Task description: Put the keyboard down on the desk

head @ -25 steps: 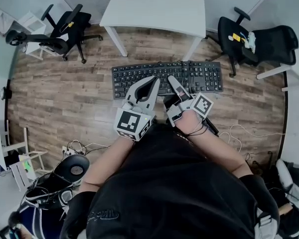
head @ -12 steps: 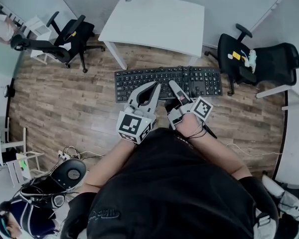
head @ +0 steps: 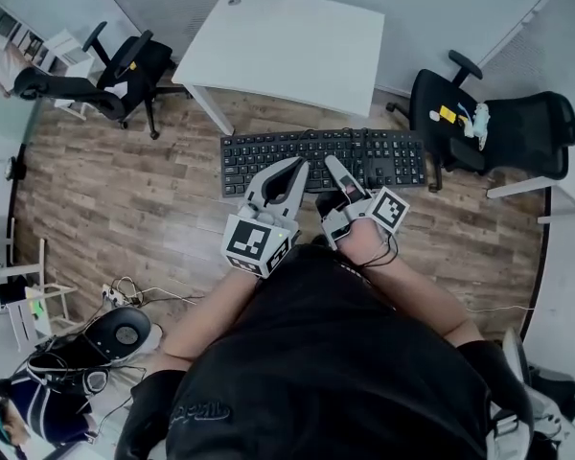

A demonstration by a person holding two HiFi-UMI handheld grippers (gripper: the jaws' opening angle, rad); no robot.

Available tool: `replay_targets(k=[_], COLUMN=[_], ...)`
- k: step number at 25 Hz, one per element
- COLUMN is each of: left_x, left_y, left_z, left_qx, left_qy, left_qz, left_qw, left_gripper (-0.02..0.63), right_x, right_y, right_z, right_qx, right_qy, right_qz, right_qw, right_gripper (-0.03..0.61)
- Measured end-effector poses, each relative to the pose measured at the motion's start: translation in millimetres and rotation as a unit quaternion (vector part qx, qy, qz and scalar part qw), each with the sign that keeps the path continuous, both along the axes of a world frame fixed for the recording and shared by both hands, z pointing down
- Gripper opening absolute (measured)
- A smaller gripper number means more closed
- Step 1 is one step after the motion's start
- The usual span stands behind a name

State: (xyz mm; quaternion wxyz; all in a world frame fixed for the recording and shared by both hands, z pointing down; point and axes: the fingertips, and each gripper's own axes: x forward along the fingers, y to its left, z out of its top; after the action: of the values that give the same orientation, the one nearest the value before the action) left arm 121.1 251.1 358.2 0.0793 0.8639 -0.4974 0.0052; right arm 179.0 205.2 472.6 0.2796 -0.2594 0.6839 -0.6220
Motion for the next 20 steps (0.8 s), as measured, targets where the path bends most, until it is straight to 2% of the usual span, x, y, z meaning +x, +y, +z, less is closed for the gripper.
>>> replay_targets(k=[8, 15, 20], left_x=[14, 31, 30], left_y=[-14, -31, -44], left_z=[1, 7, 8], left_qx=[0.002, -0.002, -0.005], left_qy=[-0.013, -0.008, -0.004], left_qz=[0.011, 0.026, 0.031], left_qw=[0.9999, 0.9996, 0.9995], left_gripper=[0.015, 0.015, 0.015], right_x=[13, 32, 34], right_y=[-15, -28, -39], right_z=[2, 10, 9], right_qx=[-0.001, -0.007, -0.008], right_qy=[-0.003, -0.001, 0.001], right_qz=[0.009, 0.024, 0.032], right_qw=[1.000, 1.000, 0.999], right_gripper=[0.092, 0.092, 0.092])
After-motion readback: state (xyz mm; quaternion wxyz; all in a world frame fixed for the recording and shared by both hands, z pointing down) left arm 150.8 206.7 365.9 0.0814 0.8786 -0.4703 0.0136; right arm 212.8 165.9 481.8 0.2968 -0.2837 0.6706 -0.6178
